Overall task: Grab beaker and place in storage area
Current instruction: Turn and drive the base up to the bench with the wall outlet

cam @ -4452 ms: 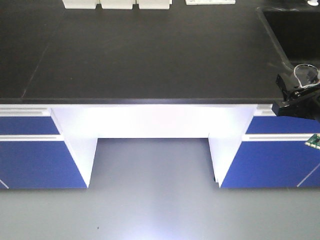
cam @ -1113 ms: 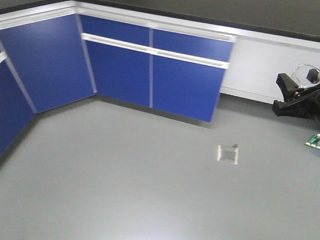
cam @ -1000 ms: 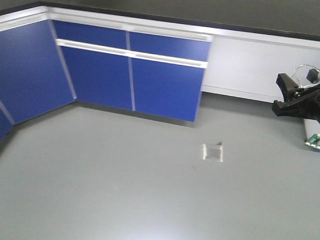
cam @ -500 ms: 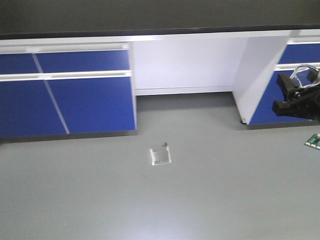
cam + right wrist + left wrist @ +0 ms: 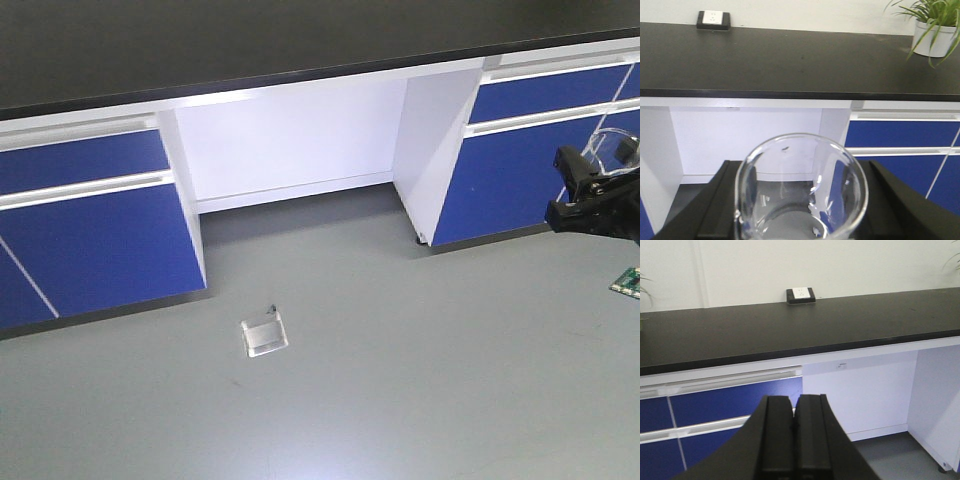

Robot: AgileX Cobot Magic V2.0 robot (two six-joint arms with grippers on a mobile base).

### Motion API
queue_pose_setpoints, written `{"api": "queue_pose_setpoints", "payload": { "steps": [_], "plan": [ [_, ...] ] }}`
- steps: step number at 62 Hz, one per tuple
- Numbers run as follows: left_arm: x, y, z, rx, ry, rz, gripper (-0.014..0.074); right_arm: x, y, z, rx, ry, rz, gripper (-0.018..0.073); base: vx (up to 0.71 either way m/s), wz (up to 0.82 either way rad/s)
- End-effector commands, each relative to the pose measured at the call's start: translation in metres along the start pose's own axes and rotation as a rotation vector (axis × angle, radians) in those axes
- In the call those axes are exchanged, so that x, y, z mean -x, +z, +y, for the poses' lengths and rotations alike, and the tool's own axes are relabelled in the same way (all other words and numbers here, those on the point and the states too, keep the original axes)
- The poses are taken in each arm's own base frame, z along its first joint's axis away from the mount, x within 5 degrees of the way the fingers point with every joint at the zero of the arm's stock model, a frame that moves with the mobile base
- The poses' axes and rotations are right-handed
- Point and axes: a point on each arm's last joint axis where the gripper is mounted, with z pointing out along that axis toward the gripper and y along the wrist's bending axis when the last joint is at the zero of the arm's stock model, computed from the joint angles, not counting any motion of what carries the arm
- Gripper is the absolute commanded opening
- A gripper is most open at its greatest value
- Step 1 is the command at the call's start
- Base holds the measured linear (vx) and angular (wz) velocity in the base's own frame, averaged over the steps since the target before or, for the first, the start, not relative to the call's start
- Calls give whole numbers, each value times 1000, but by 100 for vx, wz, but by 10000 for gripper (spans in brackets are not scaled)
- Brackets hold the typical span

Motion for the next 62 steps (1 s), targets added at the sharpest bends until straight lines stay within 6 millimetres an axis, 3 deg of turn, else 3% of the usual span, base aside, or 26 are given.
{"api": "queue_pose_setpoints", "payload": {
  "steps": [1,62],
  "plan": [
    [15,-3,-1,-9,-11,-113,-6,19,-2,-1,7,-8,-125,-1,14,-19],
    [15,-3,-1,-9,-11,-113,-6,19,-2,-1,7,-8,-125,-1,28,3]
  ]
}}
